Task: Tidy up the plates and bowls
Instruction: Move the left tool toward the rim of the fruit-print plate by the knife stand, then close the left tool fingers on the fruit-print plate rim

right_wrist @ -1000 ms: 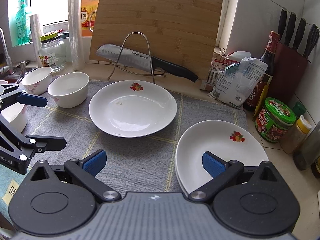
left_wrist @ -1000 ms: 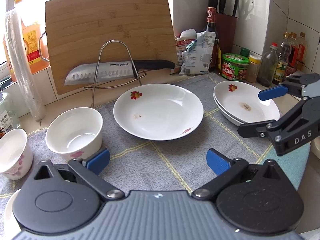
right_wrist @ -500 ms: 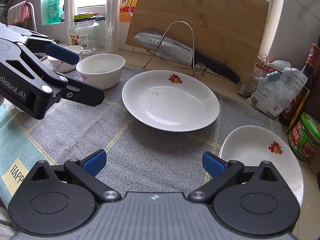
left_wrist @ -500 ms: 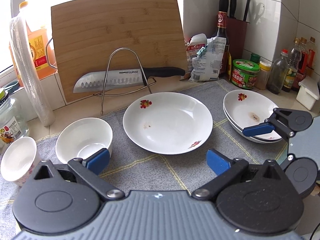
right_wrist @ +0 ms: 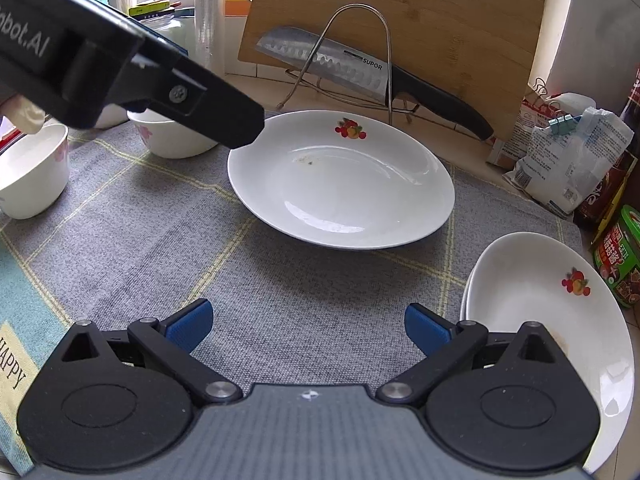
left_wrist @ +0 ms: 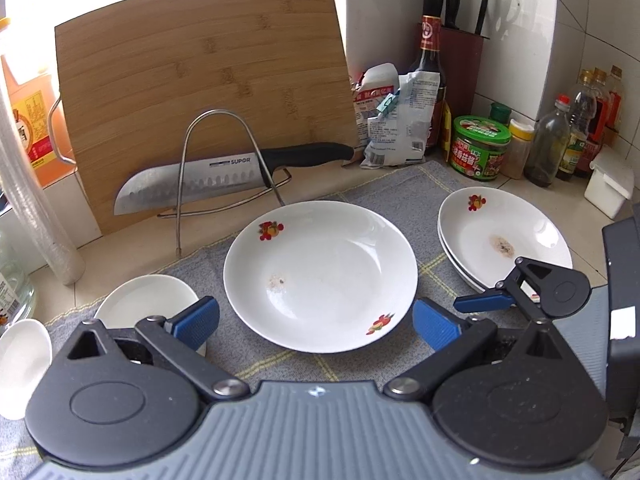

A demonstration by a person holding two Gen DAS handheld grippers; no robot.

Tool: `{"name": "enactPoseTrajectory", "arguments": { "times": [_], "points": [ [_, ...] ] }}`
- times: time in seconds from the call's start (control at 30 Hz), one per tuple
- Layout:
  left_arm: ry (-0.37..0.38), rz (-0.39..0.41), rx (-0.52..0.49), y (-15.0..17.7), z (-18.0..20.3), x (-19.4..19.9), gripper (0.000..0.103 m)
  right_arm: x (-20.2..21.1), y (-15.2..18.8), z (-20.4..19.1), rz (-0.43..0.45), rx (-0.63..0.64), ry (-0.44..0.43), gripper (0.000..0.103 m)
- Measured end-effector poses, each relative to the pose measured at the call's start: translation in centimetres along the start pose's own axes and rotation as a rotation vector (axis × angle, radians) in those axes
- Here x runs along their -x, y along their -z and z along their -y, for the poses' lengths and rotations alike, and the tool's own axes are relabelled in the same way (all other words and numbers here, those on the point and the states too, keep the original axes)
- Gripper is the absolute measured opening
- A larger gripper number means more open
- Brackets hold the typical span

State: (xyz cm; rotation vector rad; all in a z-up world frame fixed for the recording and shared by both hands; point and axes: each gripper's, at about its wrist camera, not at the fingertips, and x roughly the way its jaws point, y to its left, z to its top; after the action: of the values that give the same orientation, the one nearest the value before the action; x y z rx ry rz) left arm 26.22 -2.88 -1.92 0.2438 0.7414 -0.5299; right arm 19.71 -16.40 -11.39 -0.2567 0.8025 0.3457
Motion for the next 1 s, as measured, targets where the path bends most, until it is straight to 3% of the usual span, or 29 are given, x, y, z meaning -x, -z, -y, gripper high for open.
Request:
{"name": "enactPoseTrajectory", "arguments": {
  "times": [0.33, 0.63, 1.0],
  "points": [
    [0.048, -0.031, -0.032, -1.7, -1.4, -2.3, 0.102, -2.3, -0.5, 0.2, -0.018, -0.088, -0.016, 0.103],
    [0.077, -0.074, -0.057, -3.2, -2.9, -4.6, 0.102, -3.3, -1.7, 0.3, -0.021, -0.095, -0.009, 0.103],
    [0.075, -0.13, -0.089, -5.3, -5.2, -8.0, 0.102, -3.9, -3.3, 0.9, -0.092, -0.07, 0.012, 0.103]
  ]
}}
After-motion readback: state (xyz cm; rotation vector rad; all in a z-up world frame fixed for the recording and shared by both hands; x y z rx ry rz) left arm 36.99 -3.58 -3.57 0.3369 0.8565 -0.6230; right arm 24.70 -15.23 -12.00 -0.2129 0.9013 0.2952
